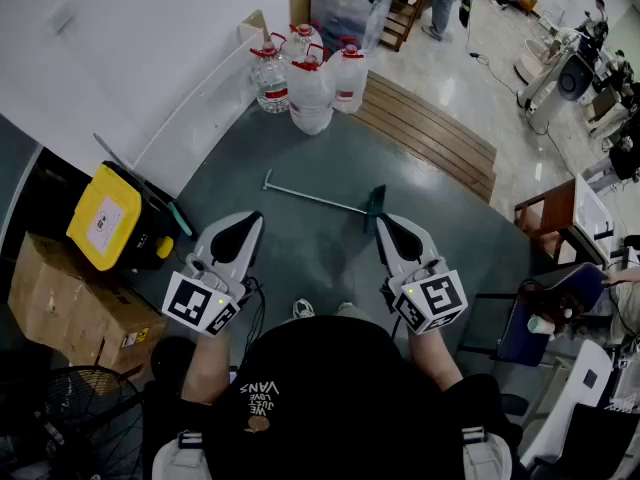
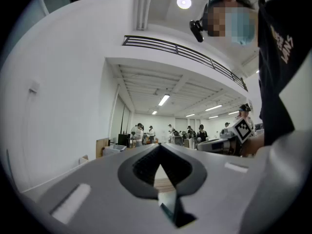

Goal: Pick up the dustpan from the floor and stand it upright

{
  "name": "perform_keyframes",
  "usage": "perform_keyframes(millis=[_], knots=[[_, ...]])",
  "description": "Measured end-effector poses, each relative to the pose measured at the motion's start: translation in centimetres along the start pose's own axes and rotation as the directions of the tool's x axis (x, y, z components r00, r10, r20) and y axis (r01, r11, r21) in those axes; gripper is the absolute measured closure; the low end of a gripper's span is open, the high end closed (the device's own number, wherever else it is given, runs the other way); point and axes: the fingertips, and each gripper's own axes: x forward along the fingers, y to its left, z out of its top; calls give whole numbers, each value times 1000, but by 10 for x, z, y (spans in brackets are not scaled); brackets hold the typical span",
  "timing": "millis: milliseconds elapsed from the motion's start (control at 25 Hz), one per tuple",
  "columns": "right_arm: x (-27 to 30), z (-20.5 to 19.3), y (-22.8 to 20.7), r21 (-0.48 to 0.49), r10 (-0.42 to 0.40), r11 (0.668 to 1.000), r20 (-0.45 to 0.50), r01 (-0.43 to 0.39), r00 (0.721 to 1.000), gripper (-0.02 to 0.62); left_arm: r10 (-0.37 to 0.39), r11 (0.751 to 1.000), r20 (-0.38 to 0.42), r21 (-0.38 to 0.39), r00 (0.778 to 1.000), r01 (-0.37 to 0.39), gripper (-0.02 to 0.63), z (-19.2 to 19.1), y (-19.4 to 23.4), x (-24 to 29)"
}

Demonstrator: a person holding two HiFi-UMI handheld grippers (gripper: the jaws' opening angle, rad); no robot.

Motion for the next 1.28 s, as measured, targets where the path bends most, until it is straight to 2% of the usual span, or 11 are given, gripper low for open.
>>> perform_keyframes(millis=[360, 560, 680, 760, 1040, 1280], knots=[[5, -1, 2, 3, 3, 1000, 11, -3, 1000, 594, -27, 1000, -7, -1, 1000, 27, 554, -9, -1, 9], [18, -3, -9, 20, 12, 1000, 20, -12, 1000, 589, 35, 999, -22, -20, 999, -36, 554, -22, 14, 24], [33, -3, -25, 29, 14, 999, 16, -15, 1000, 585, 52, 998, -44, -18, 998, -53, 552, -30, 24, 41], [45, -5, -39, 35, 25, 999, 13, -26, 1000, 539, 60, 998, -39, -23, 997, -61, 552, -31, 32, 55], [84, -9, -88, 34, 96, 995, -5, -96, 995, 509, 98, 994, -23, -43, 995, -99, 549, -37, 52, 112], [118, -10, -128, 32, 159, 987, -26, -159, 987, 478, 120, 991, -31, -58, 992, -122, 499, -50, 61, 163]])
